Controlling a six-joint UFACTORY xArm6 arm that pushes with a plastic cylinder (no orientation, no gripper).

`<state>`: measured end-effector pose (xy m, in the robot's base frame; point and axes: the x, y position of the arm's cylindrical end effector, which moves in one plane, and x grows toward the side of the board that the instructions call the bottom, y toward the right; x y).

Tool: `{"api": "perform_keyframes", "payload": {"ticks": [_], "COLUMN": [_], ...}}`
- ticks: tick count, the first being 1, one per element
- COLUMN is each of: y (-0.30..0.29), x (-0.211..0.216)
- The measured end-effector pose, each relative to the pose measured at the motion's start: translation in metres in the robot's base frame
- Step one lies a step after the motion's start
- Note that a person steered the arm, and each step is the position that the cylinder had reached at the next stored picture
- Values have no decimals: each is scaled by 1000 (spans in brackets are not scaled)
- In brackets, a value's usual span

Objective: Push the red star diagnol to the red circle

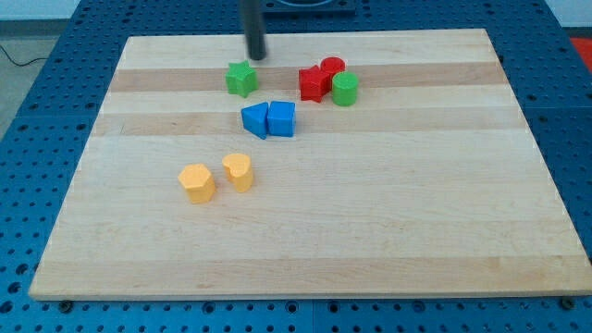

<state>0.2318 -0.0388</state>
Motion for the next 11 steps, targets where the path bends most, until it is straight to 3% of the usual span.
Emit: {"api": "perform_keyframes", "payload": {"ticks": [1, 2, 3, 4, 6, 8, 10, 11], "y": [117, 208, 230, 224, 118, 35, 27, 25], "x": [7, 44, 86, 119, 145, 104, 58, 57]}}
